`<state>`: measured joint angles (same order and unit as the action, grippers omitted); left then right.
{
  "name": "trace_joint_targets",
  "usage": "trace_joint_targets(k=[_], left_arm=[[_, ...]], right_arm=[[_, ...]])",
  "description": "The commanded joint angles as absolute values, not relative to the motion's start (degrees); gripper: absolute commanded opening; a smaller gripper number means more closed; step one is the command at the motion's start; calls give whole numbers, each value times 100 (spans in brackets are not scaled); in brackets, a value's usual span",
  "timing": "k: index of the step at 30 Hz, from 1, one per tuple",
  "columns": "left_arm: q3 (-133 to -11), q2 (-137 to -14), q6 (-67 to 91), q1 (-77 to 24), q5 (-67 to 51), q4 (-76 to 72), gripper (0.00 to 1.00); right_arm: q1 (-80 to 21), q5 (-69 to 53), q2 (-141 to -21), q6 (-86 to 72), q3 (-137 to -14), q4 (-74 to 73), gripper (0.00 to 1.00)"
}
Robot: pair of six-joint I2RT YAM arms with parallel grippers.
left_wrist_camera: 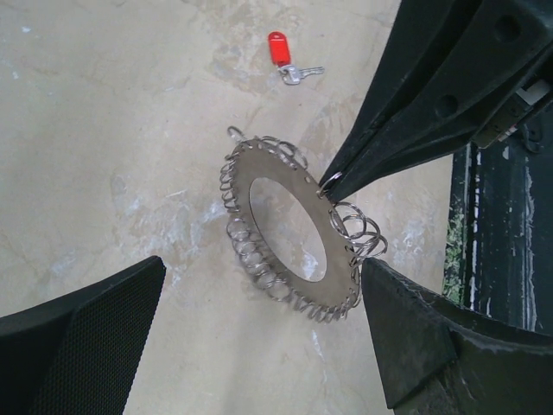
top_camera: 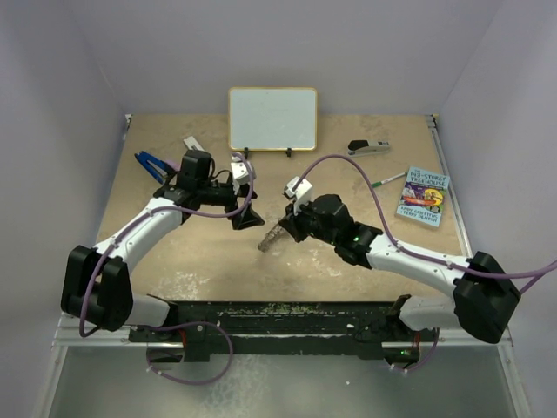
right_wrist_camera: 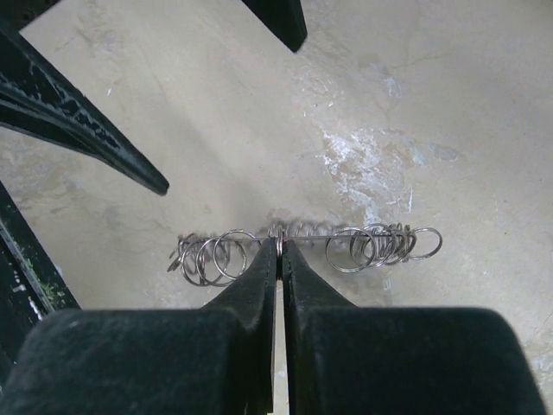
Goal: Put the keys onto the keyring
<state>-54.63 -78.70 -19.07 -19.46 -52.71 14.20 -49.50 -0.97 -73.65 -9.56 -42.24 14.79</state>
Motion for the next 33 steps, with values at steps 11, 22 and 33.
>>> trace_joint_targets(k=[11,22,33], left_arm=[[-5600,-8024,-2399,-2432,-6046,1617,98],[-5858,-8054,-2234,-2535,-6049,1497,98],[-6183,-8001,-2059,-2891,-5840,1553,98]], right_arm=[[-4974,-205,-7087,-584,-4524,1383,0],[-5114,-118,-6954,-709,-4851,1019,0],[-5324,71,-6684,-977,-5095,737,0]])
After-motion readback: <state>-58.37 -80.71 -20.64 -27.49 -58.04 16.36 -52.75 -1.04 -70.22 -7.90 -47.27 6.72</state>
